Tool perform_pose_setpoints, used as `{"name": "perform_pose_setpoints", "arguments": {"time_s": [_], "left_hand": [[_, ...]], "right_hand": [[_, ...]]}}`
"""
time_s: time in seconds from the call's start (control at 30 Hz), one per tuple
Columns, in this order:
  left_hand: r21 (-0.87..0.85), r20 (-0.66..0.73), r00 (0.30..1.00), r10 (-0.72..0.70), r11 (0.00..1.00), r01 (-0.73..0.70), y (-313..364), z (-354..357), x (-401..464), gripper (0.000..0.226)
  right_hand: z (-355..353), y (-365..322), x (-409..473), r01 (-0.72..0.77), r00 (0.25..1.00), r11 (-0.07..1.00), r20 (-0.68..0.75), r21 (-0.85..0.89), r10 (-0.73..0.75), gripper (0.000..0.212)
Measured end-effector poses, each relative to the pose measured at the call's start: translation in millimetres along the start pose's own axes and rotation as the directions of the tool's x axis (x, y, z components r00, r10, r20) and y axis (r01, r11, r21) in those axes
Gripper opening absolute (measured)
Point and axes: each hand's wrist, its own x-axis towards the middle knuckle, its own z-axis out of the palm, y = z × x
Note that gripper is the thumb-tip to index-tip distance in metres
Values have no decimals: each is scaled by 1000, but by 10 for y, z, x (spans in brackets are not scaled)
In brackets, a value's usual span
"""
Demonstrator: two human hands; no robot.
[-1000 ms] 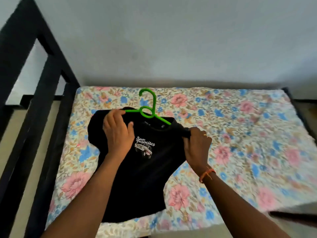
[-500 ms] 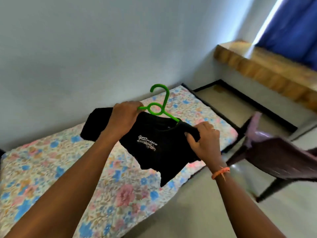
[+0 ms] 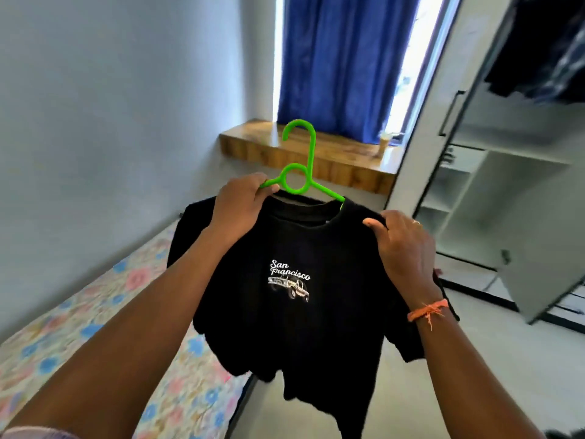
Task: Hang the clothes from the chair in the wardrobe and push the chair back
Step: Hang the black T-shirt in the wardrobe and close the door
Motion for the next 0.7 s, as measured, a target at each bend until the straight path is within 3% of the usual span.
{"name": "perform_pose_setpoints", "arguments": {"time_s": [0.17, 0.43, 0.53, 0.7], "left_hand": [[-108, 55, 983, 174, 980, -168, 482, 905, 1076, 39], [-383, 34, 960, 277, 891, -244, 1504, 2200, 2700, 36], [-365, 0, 950, 312, 885, -290, 1896, 2739, 3036, 38], [-293, 8, 951, 309, 910, -293, 2590, 3690, 3447, 62]], "right_hand": [[-35, 1044, 581, 28, 985, 973, -162, -227, -66, 47], [-224, 2548, 1405, -177, 962, 864, -269, -472, 50, 45], [-265, 3073, 1575, -232, 952, 827, -292, -512, 86, 47], [-348, 4094, 1912, -294, 937, 777, -330, -556, 118, 52]]}}
